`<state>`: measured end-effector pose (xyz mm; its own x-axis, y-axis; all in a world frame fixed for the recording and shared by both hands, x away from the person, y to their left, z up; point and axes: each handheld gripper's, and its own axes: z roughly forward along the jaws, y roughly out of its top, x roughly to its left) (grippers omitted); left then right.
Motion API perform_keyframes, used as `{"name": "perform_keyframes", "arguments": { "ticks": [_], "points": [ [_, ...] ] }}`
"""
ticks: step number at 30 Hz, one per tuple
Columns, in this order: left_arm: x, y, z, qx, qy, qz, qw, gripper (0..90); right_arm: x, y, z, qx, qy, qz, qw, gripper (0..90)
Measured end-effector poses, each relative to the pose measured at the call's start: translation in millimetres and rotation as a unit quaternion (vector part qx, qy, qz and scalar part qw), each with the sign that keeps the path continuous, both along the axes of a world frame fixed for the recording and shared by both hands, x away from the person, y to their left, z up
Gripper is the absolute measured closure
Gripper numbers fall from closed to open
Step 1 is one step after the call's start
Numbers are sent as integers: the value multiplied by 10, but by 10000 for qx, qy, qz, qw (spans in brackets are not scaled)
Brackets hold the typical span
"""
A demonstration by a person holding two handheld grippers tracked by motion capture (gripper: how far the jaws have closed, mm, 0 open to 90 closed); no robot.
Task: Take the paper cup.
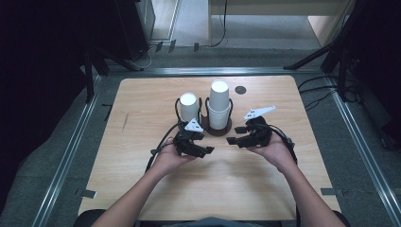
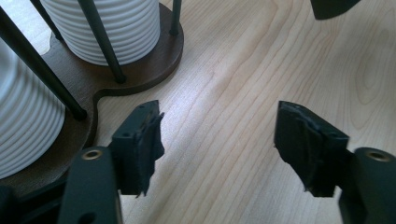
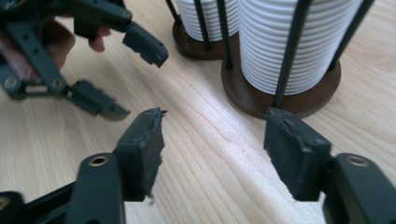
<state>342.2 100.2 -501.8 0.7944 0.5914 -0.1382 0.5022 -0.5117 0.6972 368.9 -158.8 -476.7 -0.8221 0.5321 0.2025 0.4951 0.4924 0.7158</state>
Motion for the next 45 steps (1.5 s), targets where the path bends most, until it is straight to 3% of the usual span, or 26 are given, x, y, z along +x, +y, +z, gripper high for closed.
{"name": "perform_keyframes", "arguments": {
  "ticks": [3, 6, 11, 14, 18, 24, 37, 45],
  "points": [
    [30, 15, 21, -16, 136, -1, 9999, 382, -44, 9, -12, -127, -176, 120, 9997, 464],
    [49, 7, 46, -36, 190, -18, 9998, 399, -51, 21, -36, -202, 23, 68, 9998, 463],
    [64, 6, 51, -22, 274, -39, 9996, 430, -15, -14, -73, -169, 76, 102, 9998, 462],
    [74, 14, 53, -48, 296, -26, 9995, 436, -4, -25, -85, -316, 183, 179, 9992, 452],
    [84, 27, 67, -67, 284, -12, 9996, 449, -21, -36, -112, -451, 136, 280, 9985, 429],
    [94, 25, 83, -95, 261, 16, 9996, 477, -19, -49, -103, -377, 94, 262, 9989, 413],
    [155, -20, 126, -156, 389, 80, 9991, 547, -29, -96, -115, -472, 88, 260, 9985, 388],
    [180, -34, 175, -157, 282, 94, 9994, 620, 54, -111, -68, -439, -11, 272, 9987, 360]
  ]
}}
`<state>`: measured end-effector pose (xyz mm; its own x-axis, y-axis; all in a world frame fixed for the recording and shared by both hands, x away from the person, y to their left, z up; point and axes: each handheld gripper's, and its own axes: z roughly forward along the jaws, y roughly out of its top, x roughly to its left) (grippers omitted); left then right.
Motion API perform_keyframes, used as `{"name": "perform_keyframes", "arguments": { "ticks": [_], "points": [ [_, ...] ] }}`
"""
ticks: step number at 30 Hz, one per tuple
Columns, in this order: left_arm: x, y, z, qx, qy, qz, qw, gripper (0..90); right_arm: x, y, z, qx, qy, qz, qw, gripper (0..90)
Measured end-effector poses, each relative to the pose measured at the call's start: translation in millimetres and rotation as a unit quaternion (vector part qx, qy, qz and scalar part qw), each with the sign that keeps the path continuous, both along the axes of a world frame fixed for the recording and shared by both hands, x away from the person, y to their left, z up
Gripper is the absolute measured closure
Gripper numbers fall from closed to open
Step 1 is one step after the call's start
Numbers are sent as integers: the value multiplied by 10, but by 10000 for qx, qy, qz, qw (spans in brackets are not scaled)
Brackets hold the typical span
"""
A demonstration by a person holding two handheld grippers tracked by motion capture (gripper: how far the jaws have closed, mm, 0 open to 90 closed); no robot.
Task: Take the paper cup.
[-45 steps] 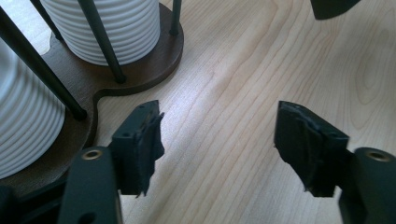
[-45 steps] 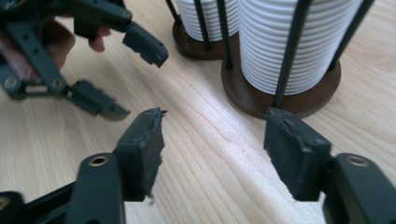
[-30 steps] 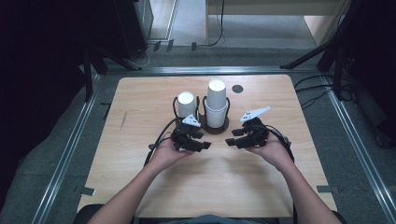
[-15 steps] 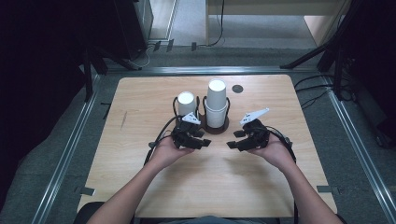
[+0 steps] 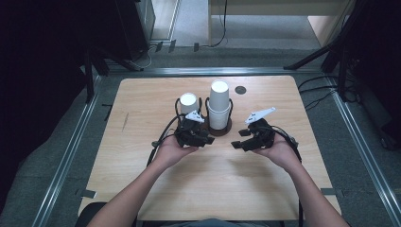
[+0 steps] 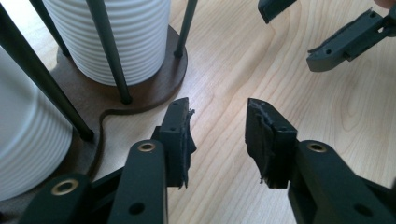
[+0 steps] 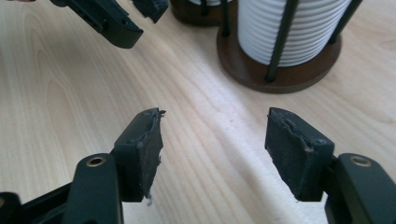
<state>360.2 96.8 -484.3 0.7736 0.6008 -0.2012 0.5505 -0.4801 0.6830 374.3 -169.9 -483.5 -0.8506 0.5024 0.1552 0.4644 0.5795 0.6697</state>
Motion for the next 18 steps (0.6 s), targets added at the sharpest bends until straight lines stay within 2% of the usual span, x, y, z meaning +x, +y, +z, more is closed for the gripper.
{"name": "perform_keyframes", "arguments": {
  "ticks": [2, 5, 7, 10, 12, 15, 18],
  "points": [
    [16, -2, 42, -13, -59, 38, 10000, 644, 21, -9, 48, -13, -49, -47, 10000, 357],
    [21, -5, 70, -45, -96, 111, 9999, 708, 46, -34, 122, 133, -95, -94, 9998, 345],
    [22, -15, 98, -89, -136, 152, 9998, 718, 52, -39, 145, 117, -132, -101, 9998, 340],
    [51, -46, 136, -58, -165, 112, 9998, 770, 92, -68, 243, 135, -203, -165, 9996, 322],
    [98, -76, 182, -185, -206, 142, 9995, 791, 119, -84, 294, 160, -226, -176, 9995, 306],
    [151, -104, 215, -238, -213, 154, 9994, 807, 184, -89, 377, 86, -253, -218, 9994, 302],
    [187, -120, 226, -259, -156, 199, 9993, 817, 232, -93, 437, 122, -268, -247, 9993, 302]
  ]
}}
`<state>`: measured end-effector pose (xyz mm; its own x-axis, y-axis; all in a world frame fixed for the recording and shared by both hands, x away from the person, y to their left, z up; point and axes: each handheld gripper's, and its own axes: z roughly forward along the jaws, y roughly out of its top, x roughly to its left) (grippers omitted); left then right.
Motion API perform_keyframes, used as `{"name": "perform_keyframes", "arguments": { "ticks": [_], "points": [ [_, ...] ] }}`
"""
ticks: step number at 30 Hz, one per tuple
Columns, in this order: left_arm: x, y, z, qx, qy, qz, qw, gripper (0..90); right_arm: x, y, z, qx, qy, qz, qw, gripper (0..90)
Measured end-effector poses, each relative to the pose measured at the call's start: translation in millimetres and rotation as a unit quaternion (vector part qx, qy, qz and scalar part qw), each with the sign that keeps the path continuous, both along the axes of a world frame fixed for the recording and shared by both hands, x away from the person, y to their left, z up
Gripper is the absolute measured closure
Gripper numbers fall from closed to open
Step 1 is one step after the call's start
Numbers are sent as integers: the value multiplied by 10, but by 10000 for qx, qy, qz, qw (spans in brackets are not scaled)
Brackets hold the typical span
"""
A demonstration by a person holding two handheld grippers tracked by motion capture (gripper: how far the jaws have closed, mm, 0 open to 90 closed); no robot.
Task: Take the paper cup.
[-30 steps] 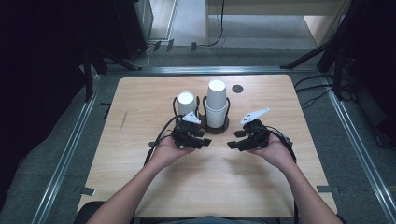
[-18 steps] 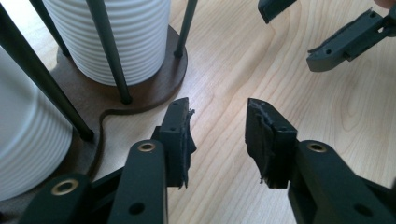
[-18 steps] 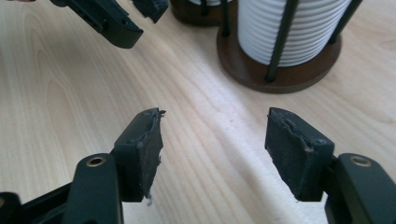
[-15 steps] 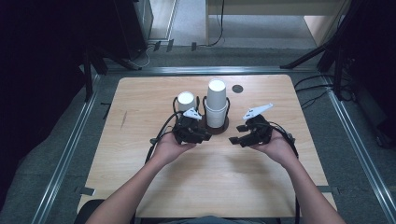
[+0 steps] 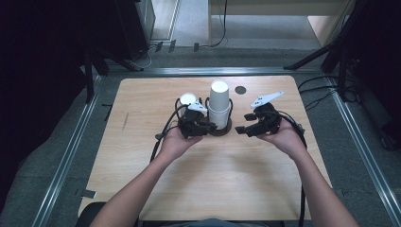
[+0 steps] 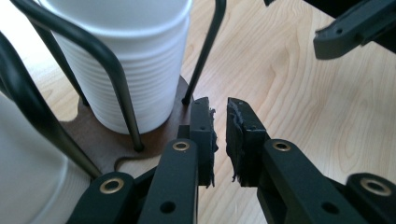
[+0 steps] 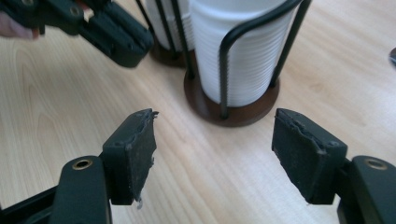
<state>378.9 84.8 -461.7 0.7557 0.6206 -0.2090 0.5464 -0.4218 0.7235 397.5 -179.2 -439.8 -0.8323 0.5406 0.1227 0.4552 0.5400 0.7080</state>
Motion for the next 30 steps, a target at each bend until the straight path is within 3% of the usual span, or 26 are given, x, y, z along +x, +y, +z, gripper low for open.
{"name": "perform_keyframes", "arguments": {
  "ticks": [3, 5, 14, 30],
  "points": [
    [64, -11, 14, -106, 65, 51, 9999, 844, 78, 2, 119, 42, -31, -10, 10000, 300],
    [85, -16, 25, -25, 27, 61, 10000, 855, 104, 7, 179, 37, -64, -20, 10000, 296],
    [153, -16, 76, -149, -69, 182, 9997, 889, 231, 96, 408, -5, -167, 16, 9999, 286],
    [248, -28, 89, -133, -85, 316, 9994, 889, 458, 417, 580, -62, -281, 192, 9994, 267]
  ]
}}
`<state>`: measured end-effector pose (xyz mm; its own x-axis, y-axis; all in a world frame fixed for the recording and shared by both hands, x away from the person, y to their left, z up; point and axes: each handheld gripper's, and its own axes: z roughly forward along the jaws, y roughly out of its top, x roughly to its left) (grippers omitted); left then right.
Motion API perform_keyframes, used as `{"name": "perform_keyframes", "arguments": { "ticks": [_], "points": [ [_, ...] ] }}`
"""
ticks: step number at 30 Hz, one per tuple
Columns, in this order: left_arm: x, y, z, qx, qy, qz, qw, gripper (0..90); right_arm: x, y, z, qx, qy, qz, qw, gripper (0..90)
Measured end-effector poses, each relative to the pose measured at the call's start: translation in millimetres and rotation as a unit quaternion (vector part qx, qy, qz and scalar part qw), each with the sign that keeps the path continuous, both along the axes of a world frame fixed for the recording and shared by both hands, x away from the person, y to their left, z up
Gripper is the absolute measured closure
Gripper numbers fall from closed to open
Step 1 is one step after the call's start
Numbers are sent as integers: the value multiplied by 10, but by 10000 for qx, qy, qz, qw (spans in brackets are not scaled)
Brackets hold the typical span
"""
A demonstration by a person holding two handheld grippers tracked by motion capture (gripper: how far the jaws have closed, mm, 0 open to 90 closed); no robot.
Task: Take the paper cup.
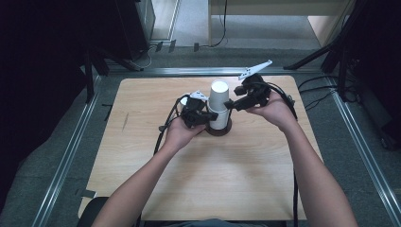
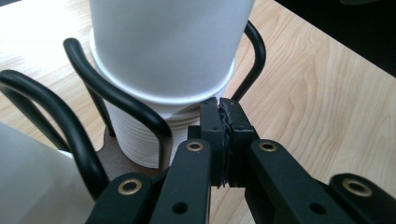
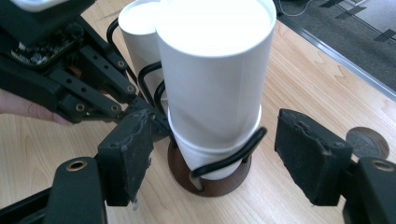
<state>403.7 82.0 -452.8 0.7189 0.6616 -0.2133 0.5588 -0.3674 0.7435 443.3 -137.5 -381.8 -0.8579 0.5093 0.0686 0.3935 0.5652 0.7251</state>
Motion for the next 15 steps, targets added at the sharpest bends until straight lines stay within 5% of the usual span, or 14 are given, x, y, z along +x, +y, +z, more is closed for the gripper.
{"name": "perform_keyframes", "arguments": {
  "ticks": [15],
  "points": [
    [-7, 1, -9, 4, -107, 22, 9999, 885, 168, 316, 91, -129, -1, 73, 9999, 226]
  ]
}}
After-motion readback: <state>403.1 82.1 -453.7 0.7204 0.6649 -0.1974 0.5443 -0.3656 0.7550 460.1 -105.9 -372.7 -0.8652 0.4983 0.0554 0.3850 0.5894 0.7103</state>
